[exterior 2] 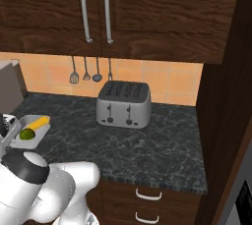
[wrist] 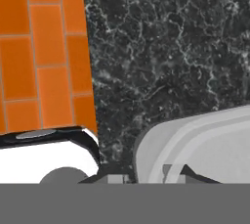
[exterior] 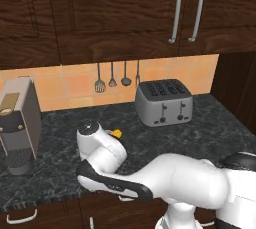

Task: Take the meat container that has the fish and place it on the second highest rack of the freezer. Then take the vegetable container that has the corn and lime and place it on the highest rack of the freezer.

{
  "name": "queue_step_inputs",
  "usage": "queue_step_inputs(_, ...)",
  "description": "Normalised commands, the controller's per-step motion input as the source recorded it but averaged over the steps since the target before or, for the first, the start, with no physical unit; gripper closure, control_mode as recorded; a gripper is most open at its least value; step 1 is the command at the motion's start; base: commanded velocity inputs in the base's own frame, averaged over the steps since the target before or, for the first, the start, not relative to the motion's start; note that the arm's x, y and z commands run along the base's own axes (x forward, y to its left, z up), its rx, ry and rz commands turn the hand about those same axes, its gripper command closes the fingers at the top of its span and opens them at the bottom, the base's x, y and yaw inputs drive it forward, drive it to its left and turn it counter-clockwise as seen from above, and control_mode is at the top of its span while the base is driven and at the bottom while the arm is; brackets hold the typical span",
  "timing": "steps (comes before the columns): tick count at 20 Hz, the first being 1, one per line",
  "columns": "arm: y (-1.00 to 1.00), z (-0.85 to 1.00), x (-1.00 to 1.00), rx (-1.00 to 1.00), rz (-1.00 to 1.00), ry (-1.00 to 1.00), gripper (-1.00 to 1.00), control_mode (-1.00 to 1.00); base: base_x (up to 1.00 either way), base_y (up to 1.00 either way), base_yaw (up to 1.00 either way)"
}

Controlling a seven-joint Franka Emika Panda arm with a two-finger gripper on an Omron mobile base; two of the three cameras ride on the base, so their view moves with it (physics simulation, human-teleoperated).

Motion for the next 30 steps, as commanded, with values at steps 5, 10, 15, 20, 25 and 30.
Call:
queue_step_inputs(5,-0.71,1.00,-0.20,0.00,0.00,0.00,1.00,-1.00,0.00,0.00,0.00)
queue_step_inputs(10,-1.00,0.90,-0.28,0.00,0.00,0.04,1.00,-1.00,0.00,0.00,0.00)
queue_step_inputs(15,-1.00,0.57,-0.44,0.00,0.00,0.00,1.00,-1.00,0.00,0.00,0.00)
queue_step_inputs(20,-1.00,0.77,-0.31,0.00,0.00,0.08,1.00,-1.00,0.00,0.00,0.00)
queue_step_inputs(25,-0.99,0.54,-0.26,0.00,0.00,0.10,1.00,-1.00,0.00,0.00,0.00)
queue_step_inputs(30,-0.76,0.26,-0.27,0.02,0.00,0.05,1.00,-1.00,0.00,0.00,0.00)
